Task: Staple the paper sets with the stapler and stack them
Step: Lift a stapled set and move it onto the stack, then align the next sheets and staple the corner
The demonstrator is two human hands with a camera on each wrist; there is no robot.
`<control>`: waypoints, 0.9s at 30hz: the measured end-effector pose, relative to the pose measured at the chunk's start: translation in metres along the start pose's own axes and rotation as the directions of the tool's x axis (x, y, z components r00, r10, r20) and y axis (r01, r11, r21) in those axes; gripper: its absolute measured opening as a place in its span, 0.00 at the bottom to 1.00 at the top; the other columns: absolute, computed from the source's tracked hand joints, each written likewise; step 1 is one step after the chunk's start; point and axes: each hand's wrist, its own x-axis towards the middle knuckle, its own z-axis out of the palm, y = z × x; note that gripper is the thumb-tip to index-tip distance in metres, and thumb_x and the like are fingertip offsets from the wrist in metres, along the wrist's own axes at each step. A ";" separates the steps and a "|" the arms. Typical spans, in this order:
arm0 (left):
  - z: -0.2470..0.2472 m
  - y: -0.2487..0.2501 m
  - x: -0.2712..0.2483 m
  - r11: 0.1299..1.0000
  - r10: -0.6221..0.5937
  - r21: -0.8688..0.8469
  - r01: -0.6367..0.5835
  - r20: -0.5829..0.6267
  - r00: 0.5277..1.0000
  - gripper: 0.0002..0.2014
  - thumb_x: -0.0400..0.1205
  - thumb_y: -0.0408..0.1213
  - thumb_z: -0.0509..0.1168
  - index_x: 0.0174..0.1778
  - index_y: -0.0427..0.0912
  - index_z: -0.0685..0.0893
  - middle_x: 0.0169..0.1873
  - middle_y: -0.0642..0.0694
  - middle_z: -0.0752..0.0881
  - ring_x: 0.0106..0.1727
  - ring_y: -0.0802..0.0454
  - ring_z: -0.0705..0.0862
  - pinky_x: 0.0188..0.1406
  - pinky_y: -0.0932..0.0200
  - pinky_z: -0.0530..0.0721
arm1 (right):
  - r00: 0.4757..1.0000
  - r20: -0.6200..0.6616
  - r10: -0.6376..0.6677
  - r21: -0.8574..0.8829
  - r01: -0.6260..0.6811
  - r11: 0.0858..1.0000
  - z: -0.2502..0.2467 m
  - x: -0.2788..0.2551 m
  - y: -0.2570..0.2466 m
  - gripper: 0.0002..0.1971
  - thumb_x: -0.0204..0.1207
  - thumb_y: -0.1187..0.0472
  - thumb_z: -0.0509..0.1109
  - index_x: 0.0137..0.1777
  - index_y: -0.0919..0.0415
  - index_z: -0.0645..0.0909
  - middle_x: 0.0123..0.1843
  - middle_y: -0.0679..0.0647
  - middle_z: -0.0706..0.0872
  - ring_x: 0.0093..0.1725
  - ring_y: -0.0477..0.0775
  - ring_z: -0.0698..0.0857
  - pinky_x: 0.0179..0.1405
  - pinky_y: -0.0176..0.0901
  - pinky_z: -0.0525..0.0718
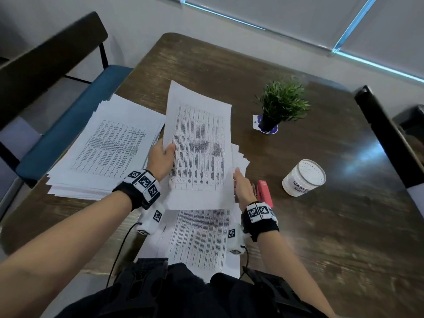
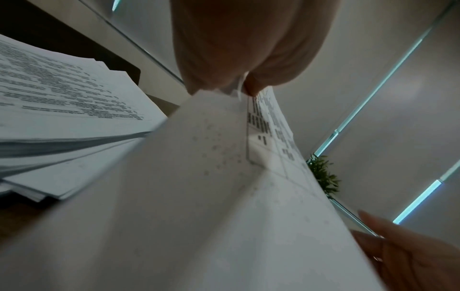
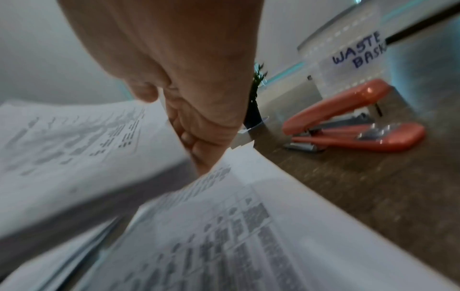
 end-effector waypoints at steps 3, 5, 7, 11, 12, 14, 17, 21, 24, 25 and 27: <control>-0.012 -0.004 0.006 0.997 -0.074 0.016 0.074 -0.029 0.997 0.19 0.88 0.40 0.59 0.73 0.36 0.75 0.65 0.40 0.83 0.66 0.43 0.81 0.71 0.43 0.78 | 0.999 0.010 -0.050 0.026 0.049 0.998 0.007 0.002 -0.001 0.18 0.85 0.51 0.61 0.62 0.64 0.83 0.45 0.48 0.87 0.41 0.47 0.84 0.40 0.42 0.83; -0.018 -0.010 0.009 0.995 -0.099 0.004 0.099 -0.036 0.994 0.18 0.87 0.41 0.61 0.70 0.37 0.77 0.63 0.41 0.84 0.64 0.43 0.82 0.68 0.43 0.80 | 0.993 0.007 -0.120 -0.101 0.120 0.988 0.014 0.004 0.000 0.14 0.83 0.57 0.66 0.63 0.66 0.80 0.52 0.52 0.87 0.48 0.50 0.84 0.51 0.46 0.83; -0.022 -0.014 0.009 0.994 -0.110 0.016 0.110 -0.019 0.994 0.15 0.85 0.38 0.64 0.67 0.38 0.78 0.59 0.42 0.85 0.60 0.44 0.84 0.63 0.47 0.83 | 0.987 -0.002 -0.163 -0.120 0.162 0.979 0.022 0.006 -0.002 0.13 0.83 0.59 0.65 0.63 0.65 0.79 0.58 0.59 0.88 0.51 0.54 0.86 0.49 0.46 0.85; -0.026 -0.024 0.001 0.983 -0.174 0.073 0.166 0.126 0.977 0.17 0.83 0.35 0.67 0.67 0.35 0.76 0.60 0.45 0.84 0.59 0.46 0.82 0.60 0.52 0.80 | 0.958 -0.124 -0.260 -0.124 0.245 0.962 0.036 0.012 -0.006 0.04 0.83 0.63 0.62 0.51 0.59 0.78 0.51 0.58 0.86 0.50 0.59 0.85 0.54 0.52 0.85; -0.029 -0.029 -0.001 0.983 -0.174 0.079 0.163 0.157 0.972 0.18 0.83 0.35 0.68 0.68 0.34 0.77 0.61 0.43 0.84 0.61 0.44 0.83 0.64 0.48 0.81 | 0.950 -0.158 -0.270 -0.144 0.249 0.958 0.039 0.018 -0.004 0.04 0.83 0.61 0.61 0.49 0.58 0.77 0.51 0.59 0.85 0.52 0.62 0.84 0.57 0.55 0.83; -0.036 -0.037 -0.004 0.983 -0.176 0.079 0.164 0.174 0.969 0.21 0.81 0.32 0.69 0.70 0.34 0.76 0.65 0.39 0.83 0.65 0.41 0.82 0.67 0.41 0.81 | 0.936 -0.192 -0.294 -0.166 0.264 0.950 0.048 0.019 -0.009 0.04 0.84 0.60 0.60 0.49 0.58 0.75 0.52 0.59 0.83 0.55 0.64 0.83 0.62 0.59 0.81; -0.048 -0.047 -0.003 0.980 -0.195 0.069 0.186 0.152 0.969 0.24 0.82 0.28 0.67 0.74 0.39 0.72 0.65 0.41 0.81 0.62 0.40 0.82 0.49 0.44 0.90 | 0.936 -0.133 -0.327 -0.151 0.307 0.940 0.061 0.006 -0.022 0.09 0.86 0.62 0.59 0.61 0.64 0.77 0.55 0.52 0.80 0.55 0.53 0.79 0.64 0.56 0.78; -0.080 -0.046 0.008 0.978 -0.159 0.135 0.160 -0.019 0.987 0.25 0.84 0.27 0.63 0.79 0.42 0.70 0.70 0.41 0.79 0.60 0.43 0.80 0.41 0.58 0.87 | 0.953 0.010 -0.302 -0.220 0.297 0.929 0.076 0.005 -0.023 0.05 0.85 0.63 0.60 0.55 0.57 0.77 0.43 0.52 0.86 0.30 0.50 0.83 0.26 0.40 0.77; -0.114 -0.057 0.019 0.957 -0.143 0.229 0.176 -0.156 0.977 0.26 0.85 0.29 0.63 0.80 0.39 0.68 0.75 0.40 0.75 0.73 0.41 0.75 0.67 0.54 0.75 | 0.979 0.013 -0.202 -0.261 0.198 0.945 0.082 0.009 -0.012 0.11 0.85 0.63 0.60 0.65 0.59 0.72 0.45 0.55 0.88 0.25 0.50 0.82 0.19 0.35 0.75; -0.126 -0.064 0.022 0.949 -0.156 0.244 0.199 -0.186 0.970 0.26 0.85 0.29 0.63 0.80 0.39 0.69 0.76 0.40 0.75 0.75 0.40 0.74 0.71 0.55 0.71 | 0.983 0.012 -0.185 -0.298 0.180 0.938 0.082 0.011 -0.007 0.13 0.85 0.63 0.60 0.68 0.60 0.72 0.46 0.56 0.88 0.28 0.51 0.83 0.21 0.34 0.76; -0.146 -0.080 0.026 0.929 -0.180 0.276 0.246 -0.242 0.953 0.24 0.85 0.30 0.63 0.79 0.39 0.71 0.75 0.39 0.76 0.75 0.39 0.74 0.74 0.54 0.69 | 0.985 0.010 -0.173 -0.426 0.161 0.890 0.083 0.012 0.003 0.17 0.84 0.61 0.62 0.72 0.61 0.72 0.53 0.58 0.87 0.43 0.54 0.87 0.36 0.37 0.83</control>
